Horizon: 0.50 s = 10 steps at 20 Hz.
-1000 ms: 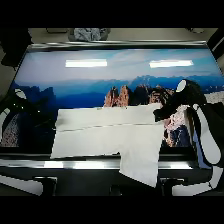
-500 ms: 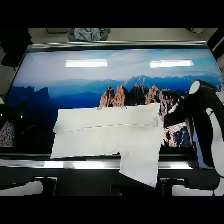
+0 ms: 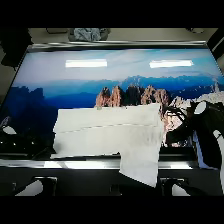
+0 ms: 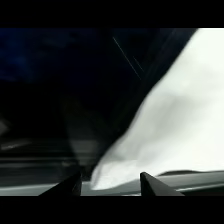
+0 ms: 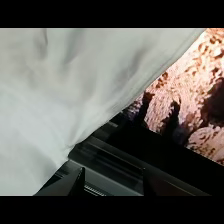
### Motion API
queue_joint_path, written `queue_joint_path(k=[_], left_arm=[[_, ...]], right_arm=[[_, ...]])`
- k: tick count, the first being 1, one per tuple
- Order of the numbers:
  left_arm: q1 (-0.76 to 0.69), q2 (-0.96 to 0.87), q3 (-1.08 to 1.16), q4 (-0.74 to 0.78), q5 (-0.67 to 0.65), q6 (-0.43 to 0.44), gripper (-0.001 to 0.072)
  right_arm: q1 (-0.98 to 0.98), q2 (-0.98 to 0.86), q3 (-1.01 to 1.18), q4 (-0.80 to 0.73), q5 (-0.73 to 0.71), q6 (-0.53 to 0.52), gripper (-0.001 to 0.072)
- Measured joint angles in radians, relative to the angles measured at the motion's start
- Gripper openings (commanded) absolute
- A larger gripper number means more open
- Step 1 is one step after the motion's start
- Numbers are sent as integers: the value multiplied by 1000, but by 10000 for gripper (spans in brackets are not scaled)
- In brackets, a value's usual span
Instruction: Fold the shirts.
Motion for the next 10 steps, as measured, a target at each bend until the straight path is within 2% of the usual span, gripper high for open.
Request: queue_joint_path(k=[1, 2, 3, 4, 10], left_arm=[[2, 1, -14, -16, 6, 0, 316], [2, 1, -25, -31, 18, 2, 294], [2, 2, -34, -52, 36, 2, 109], [2, 1, -39, -67, 64, 4, 29], [2, 3, -52, -97, 96, 19, 29]], right_arm=[[0, 6, -6, -1, -3, -2, 433], [-2, 10, -10, -3, -4, -2, 433], [-2, 14, -15, -5, -4, -3, 433], [-2, 18, -24, -6, -3, -3, 434], [-2, 117, -221, 67, -29, -42, 446]])
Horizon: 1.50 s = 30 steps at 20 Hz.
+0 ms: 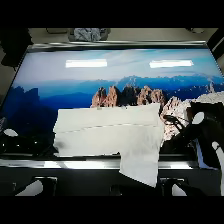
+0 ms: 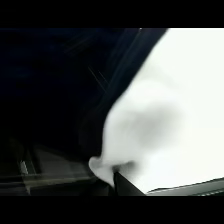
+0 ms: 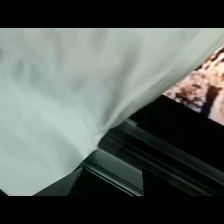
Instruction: Fold the shirts.
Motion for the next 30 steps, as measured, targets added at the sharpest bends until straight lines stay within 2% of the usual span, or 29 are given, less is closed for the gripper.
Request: queue_joint_path(k=[9, 10, 11, 12, 17, 21, 25, 30], left_arm=[[0, 1, -3, -4, 7, 26, 29], [0, 1, -3, -3, 6, 33, 29], [0, 1, -2, -3, 6, 37, 28], [0, 1, -2, -3, 6, 41, 28], [0, 31, 25, 6, 37, 72, 26], [-2, 116, 109, -63, -14, 82, 23], [-37, 141, 234, -97, -24, 38, 23], [-84, 5, 408, -121, 42, -39, 24]], right_arm=[[0, 40, -235, 134, -86, -20, 443], [0, 42, -249, 146, -97, -17, 351], [-2, 42, -265, 165, -117, -16, 128], [0, 39, -277, 181, -151, -16, 48], [0, 40, -241, 219, -199, -44, 46], [0, 41, -86, 260, -119, -69, 41], [0, 31, 112, 345, -146, -56, 39], [0, -89, 314, 430, -297, -16, 40]])
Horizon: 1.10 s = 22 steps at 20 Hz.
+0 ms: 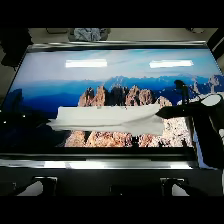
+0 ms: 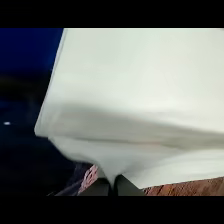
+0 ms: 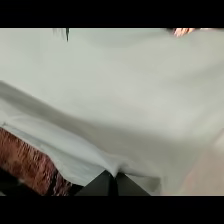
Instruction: Fold the shirts.
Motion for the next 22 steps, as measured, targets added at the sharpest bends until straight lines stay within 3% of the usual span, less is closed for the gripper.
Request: queue_joint_path(k=[9, 14, 15, 16, 17, 18, 22], left_arm=[[-45, -353, 233, -103, 60, -68, 24], [-56, -440, 254, -106, 81, -76, 32], [-56, -448, 256, -106, 78, -80, 128], [-54, -453, 258, -103, 71, -89, 381], [-50, -457, 263, -101, 63, -103, 573], [-43, -459, 272, -99, 45, -112, 573], [-10, -448, 332, -93, -43, -105, 571]], right_arm=[[69, -245, 89, 137, -288, -16, 42], [83, -310, 93, 136, -312, -16, 48], [85, -317, 95, 131, -303, -16, 148], [82, -320, 98, 130, -297, -16, 352], [75, -322, 105, 128, -287, -16, 610], [62, -322, 116, 126, -270, -16, 717], [-42, -320, 174, 87, -127, -35, 720]])
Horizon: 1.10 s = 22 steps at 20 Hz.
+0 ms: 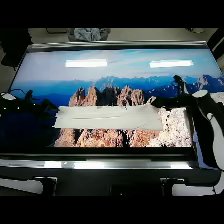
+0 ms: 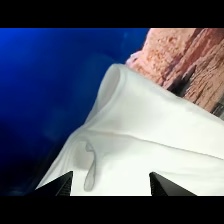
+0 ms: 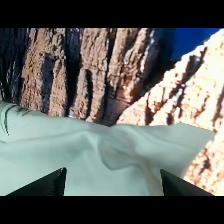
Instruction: Fold the shirts.
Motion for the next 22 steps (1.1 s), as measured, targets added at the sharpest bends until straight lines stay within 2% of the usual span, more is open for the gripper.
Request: queue_joint_path(k=[3, 4, 9, 10, 11, 12, 13, 14, 16, 22], left_arm=[[9, 49, 24, 0, -29, 13, 567], [8, 72, 28, 0, -33, 19, 540], [-39, 179, 37, 0, -44, 47, 535], [-56, 196, 37, 0, -42, 53, 535], [-79, 211, 37, 0, -38, 57, 535], [-106, 222, 38, 0, -33, 62, 533], [-134, 230, 38, -1, -23, 66, 528], [-166, 235, 36, 0, -4, 70, 462], [-239, 242, 27, -2, 39, 76, 30], [-563, 202, -52, -6, 272, 82, 29]], right_arm=[[-68, -16, 8, -73, 135, -7, 720], [-78, -26, 2, -83, 171, -8, 720], [-71, -106, -32, -46, 219, -1, 713], [-57, -117, -35, -28, 215, 15, 679], [-43, -125, -35, -20, 202, 34, 541], [-26, -132, -37, -24, 169, 51, 164], [-12, -140, -42, -24, 142, 69, 42], [2, -141, -42, -24, 134, 86, 44], [19, -122, -41, -5, 117, 91, 43], [33, 121, -39, 51, 134, 106, 42]])
